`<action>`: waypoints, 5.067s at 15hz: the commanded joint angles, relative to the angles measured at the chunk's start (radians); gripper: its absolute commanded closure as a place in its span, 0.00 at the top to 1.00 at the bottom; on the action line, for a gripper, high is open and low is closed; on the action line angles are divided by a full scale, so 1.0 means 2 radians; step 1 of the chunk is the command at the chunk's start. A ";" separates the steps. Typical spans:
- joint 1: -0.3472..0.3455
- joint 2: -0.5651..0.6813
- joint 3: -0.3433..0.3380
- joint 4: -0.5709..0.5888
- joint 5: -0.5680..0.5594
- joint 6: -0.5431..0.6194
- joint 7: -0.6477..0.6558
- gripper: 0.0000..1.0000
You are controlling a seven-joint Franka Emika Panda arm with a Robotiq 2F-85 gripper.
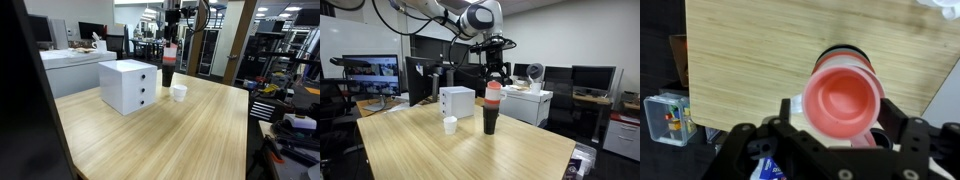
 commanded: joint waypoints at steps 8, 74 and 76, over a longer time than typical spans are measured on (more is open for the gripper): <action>-0.010 -0.008 0.004 0.005 -0.003 -0.002 -0.015 0.43; 0.108 -0.242 0.017 -0.507 -0.040 0.229 -0.032 0.43; 0.109 -0.232 0.023 -0.508 -0.043 0.241 -0.029 0.43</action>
